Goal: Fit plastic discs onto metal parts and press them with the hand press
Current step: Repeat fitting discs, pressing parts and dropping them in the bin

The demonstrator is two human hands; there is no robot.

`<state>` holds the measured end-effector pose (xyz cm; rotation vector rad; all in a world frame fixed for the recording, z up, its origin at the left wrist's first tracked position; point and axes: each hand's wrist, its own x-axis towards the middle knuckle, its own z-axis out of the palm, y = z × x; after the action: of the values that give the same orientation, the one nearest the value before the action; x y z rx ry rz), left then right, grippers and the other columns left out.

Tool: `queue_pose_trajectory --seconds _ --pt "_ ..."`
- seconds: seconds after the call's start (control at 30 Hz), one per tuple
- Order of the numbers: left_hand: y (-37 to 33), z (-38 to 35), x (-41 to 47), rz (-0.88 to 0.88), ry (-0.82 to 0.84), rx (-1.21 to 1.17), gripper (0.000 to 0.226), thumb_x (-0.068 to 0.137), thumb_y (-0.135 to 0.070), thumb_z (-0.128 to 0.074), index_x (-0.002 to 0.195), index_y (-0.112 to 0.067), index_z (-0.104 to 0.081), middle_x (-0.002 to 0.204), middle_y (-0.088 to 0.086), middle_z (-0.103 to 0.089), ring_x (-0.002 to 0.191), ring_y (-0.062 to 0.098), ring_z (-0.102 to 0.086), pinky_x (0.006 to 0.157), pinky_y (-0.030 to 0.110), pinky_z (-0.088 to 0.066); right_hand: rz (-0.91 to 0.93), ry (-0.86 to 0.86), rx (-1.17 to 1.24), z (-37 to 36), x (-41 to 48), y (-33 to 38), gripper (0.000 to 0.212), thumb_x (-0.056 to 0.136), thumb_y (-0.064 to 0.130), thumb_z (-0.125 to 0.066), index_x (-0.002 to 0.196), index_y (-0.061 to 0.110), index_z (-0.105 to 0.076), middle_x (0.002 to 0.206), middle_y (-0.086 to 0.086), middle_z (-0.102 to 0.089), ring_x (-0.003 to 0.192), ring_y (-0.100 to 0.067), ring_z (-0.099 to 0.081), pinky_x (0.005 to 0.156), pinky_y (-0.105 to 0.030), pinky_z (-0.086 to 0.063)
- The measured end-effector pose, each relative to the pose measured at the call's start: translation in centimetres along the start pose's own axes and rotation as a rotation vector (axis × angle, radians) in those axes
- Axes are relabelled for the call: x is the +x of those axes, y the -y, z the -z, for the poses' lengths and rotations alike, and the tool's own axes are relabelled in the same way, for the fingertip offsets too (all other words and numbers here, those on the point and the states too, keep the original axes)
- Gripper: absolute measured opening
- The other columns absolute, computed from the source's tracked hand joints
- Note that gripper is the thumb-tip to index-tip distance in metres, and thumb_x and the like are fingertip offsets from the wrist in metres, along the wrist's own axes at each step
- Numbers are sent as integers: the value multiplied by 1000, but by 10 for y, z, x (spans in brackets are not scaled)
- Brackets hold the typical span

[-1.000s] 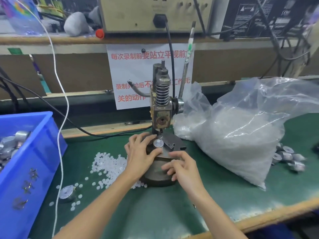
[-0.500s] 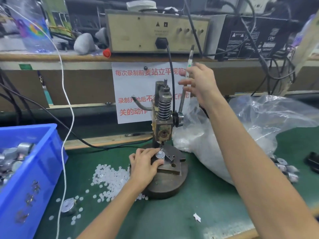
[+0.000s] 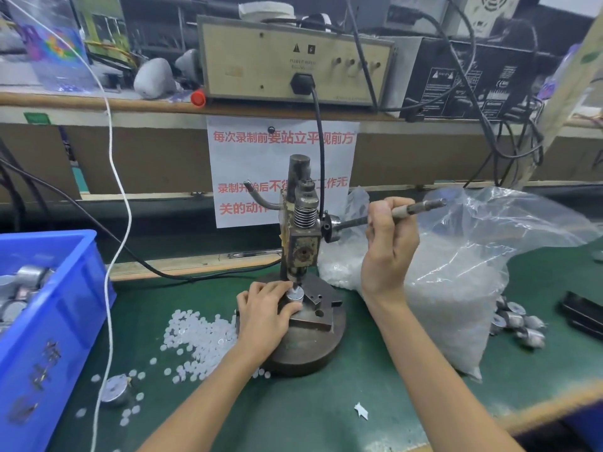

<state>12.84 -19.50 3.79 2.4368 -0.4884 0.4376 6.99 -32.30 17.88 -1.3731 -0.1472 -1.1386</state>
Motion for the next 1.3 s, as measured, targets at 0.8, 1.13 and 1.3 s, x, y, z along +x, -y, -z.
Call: queue_pose_trajectory --seconds 0.8,1.13,1.3 --pt "-104 -4 -117 -278 196 -287 30 76 -29 -72 102 -22 -59 98 -12 -56 91 8 -48 75 23 -22 -955 406 -242 147 -126 -7 33 98 19 -46 73 21 -67 58 10 -52 48 -6 -49 46 -21 -36" --pt "-184 -80 -191 -346 691 -407 34 83 -24 -66 115 -19 -56 103 -6 -56 91 12 -53 82 26 -42 -1139 36 -377 288 -187 12 23 97 14 -48 82 6 -64 64 -3 -56 45 -8 -47 42 -21 -32" --pt "-196 -114 -218 -316 871 -249 39 88 -24 -59 126 -19 -51 120 -2 -57 105 18 -55 90 32 -44 -1331 -141 -524 346 -241 -17 22 97 11 -47 78 7 -58 68 -5 -53 51 -12 -52 43 -18 -42"
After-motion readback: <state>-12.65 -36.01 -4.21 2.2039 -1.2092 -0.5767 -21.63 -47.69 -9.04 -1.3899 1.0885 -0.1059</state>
